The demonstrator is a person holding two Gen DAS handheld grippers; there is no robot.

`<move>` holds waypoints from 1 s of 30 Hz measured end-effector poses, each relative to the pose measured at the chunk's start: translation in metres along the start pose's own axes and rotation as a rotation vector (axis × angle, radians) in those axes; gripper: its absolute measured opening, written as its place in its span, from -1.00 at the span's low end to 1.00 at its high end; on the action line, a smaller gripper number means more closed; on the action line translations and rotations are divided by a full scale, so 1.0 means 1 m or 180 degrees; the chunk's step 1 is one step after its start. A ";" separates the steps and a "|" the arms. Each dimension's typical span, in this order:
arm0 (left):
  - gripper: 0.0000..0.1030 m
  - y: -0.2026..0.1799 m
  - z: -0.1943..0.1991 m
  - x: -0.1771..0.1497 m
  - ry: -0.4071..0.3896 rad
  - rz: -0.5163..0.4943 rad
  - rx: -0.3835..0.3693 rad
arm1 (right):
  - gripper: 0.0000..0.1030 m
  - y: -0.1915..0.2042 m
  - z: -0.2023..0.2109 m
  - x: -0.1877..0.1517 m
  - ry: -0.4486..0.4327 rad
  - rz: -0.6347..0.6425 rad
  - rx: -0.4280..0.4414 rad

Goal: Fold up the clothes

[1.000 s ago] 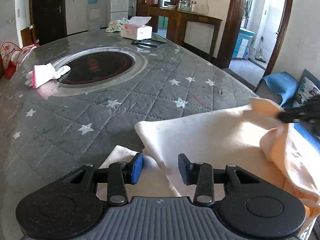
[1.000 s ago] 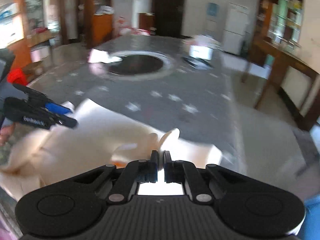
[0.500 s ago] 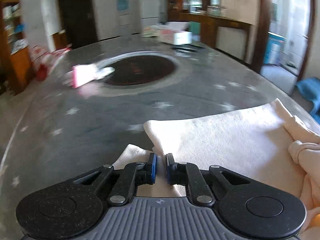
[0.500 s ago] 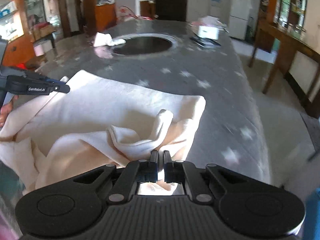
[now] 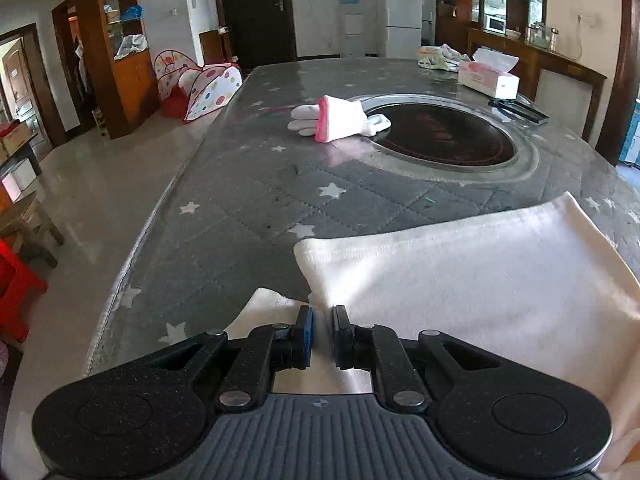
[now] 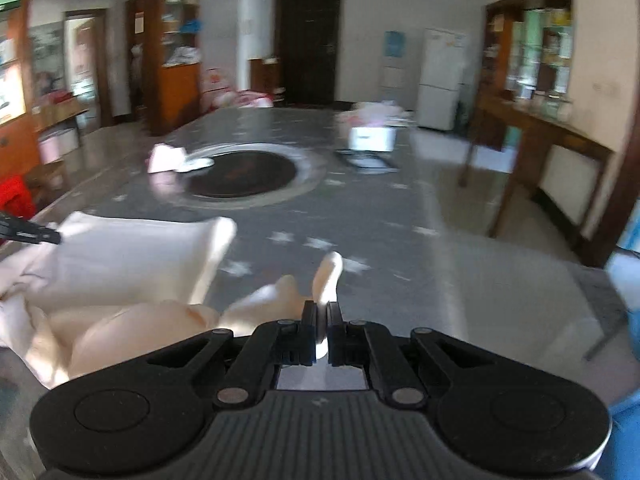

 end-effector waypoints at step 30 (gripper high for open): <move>-0.02 -0.262 0.156 -0.056 -0.0708 -0.1667 -0.1966 | -0.61 -0.102 -0.002 -0.061 0.0215 -0.1078 -0.0324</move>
Point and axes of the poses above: each gripper's, at about its wrist camera, not at the fingertips, and z roughly against the way its jaws point, y to its left, x to its top, the point moved 9 cm from there along -z, roughly the way its jaws point, and after that the axes turned 11 degrees about -z, right-handed, at the moved point
